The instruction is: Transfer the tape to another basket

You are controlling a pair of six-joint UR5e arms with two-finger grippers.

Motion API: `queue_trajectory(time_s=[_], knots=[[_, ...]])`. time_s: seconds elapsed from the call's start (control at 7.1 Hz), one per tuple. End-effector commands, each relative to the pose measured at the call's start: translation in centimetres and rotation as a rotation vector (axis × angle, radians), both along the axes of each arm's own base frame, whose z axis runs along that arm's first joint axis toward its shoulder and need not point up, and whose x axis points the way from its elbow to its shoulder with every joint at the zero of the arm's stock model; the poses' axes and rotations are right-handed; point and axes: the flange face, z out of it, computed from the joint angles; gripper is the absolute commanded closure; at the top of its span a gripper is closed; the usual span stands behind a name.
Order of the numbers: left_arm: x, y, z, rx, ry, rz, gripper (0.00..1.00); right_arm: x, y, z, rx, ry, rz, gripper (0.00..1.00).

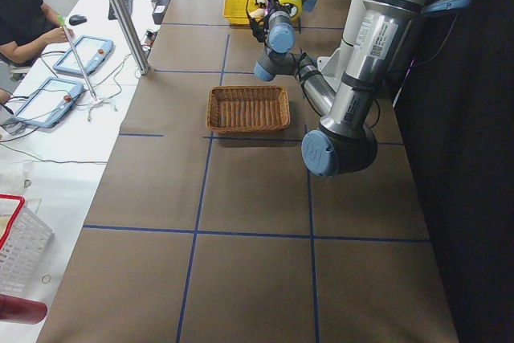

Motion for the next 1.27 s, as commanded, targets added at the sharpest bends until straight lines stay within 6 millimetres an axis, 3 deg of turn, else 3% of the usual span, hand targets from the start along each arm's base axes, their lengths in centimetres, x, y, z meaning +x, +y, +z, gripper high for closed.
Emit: queue_trajectory(time_s=[0.0,0.28,1.13], knots=[[0.7,0.6,-0.7,-0.003,0.022,0.006,0.0,-0.4,0.4,-0.1,-0.004,-0.003,-0.004,0.98],[0.8,0.6,-0.8,-0.006,0.025,0.005,0.0,-1.6,1.5,-0.3,-0.028,-0.013,-0.002,0.98],[1.7,1.6,-0.7,-0.005,0.025,0.031,0.0,-1.9,1.9,-0.4,-0.03,-0.019,-0.003,0.98]])
